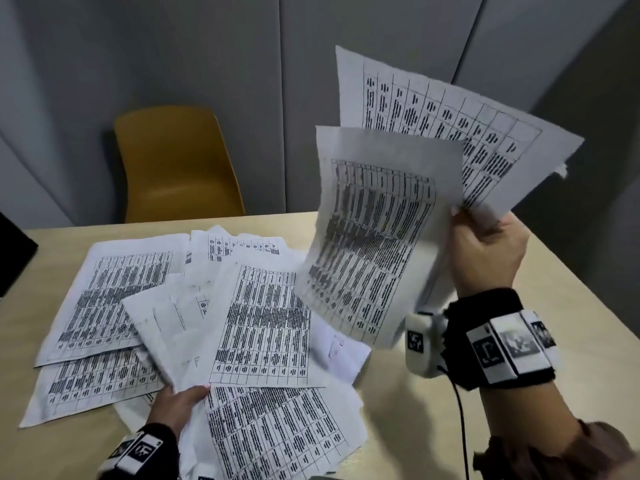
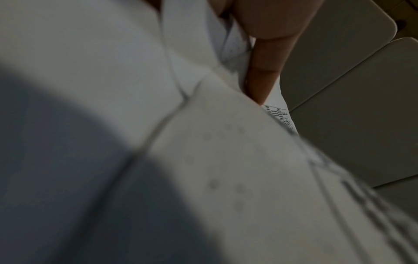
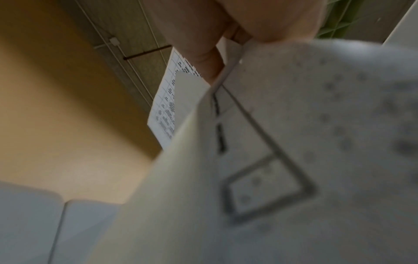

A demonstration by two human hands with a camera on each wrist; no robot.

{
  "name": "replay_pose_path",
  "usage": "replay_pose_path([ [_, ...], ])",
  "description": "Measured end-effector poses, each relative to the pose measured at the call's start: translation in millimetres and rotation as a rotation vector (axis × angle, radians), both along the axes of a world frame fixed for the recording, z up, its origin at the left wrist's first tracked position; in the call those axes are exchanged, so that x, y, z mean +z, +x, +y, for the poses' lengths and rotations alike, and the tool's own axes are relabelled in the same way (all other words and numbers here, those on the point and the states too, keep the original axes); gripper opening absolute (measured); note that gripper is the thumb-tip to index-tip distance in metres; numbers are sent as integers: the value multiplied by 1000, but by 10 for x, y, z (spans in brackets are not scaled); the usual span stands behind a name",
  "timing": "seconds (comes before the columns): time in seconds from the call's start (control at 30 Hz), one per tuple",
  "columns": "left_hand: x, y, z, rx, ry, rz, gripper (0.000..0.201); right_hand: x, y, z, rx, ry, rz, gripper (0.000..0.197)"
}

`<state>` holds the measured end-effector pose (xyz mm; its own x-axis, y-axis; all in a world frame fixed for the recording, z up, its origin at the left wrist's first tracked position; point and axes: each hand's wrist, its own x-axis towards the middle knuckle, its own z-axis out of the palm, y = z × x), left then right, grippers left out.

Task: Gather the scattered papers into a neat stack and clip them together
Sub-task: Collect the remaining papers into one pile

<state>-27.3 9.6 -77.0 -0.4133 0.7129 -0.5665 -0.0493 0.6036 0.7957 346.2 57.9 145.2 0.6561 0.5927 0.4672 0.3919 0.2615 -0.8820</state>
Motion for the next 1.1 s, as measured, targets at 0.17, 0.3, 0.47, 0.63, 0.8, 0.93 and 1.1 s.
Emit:
replay_pose_path([
  [0.17,71,26,-15,-43,-3,11,42,-400,-400,-333,124,-8,196,17],
  [0.3,109,60,-25,-43,11,42,32,-917,-721,-465,271,-217,421,14],
  [0.47,124,60,-33,-38,-24,22,31,-1669,-813,-457,319,-623,420,16],
  [0.63,174,89,-65,-35,10,-9,28,-1869,-856,-405,286,-780,404,27],
  [0.8,160,131,-158,-54,41,-64,39,-1878,-871,-395,363,-1020,170,29],
  [0.93,181,111,-177,-122,30,-53,33,-1869,-832,-364,405,-1049,155,21],
  [1.1,315,89,-138,-91,79,-99,39,-1904,-722,-240,414,-847,123,75],
])
